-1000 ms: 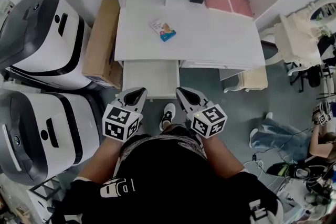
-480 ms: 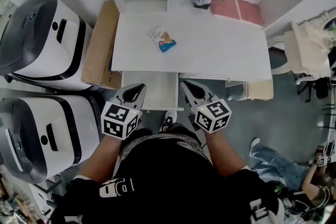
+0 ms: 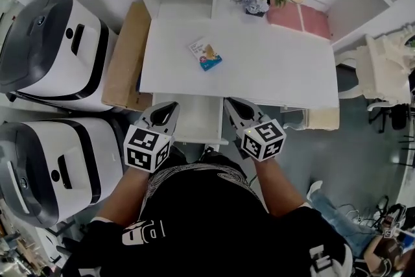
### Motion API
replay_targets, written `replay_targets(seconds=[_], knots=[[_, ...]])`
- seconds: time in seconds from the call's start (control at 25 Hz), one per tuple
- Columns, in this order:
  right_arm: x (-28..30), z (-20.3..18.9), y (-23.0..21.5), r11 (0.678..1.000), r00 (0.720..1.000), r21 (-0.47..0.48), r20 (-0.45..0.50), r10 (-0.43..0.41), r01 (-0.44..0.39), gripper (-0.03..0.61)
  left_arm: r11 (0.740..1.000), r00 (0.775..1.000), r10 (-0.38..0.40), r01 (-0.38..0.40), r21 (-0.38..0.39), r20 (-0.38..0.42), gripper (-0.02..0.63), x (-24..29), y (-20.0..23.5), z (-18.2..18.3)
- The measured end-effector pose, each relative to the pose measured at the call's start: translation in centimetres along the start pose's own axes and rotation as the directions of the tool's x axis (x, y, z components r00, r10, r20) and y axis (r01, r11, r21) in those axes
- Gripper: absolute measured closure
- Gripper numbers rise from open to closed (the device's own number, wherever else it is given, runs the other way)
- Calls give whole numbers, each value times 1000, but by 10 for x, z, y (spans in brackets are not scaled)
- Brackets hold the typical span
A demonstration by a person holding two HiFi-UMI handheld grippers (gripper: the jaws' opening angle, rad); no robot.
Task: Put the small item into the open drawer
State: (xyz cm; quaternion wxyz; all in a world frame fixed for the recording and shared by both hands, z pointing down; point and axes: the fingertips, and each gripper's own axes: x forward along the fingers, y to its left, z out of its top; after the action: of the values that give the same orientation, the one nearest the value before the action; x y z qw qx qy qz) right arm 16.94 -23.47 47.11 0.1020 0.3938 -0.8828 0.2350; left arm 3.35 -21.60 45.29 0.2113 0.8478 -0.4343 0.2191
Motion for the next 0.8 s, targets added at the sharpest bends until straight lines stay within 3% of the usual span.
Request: replay_targets(seconds=[0.36,0.8], knots=[[39,2,9,993,993,-45,-37,-113,112,571,997,997,-67,68,33,-30,600,5,48,-2],[108,-31,-12,952,944,-195,-188,-273,236,545,995,992,-82,87,57,-95,600,10,111,-34]])
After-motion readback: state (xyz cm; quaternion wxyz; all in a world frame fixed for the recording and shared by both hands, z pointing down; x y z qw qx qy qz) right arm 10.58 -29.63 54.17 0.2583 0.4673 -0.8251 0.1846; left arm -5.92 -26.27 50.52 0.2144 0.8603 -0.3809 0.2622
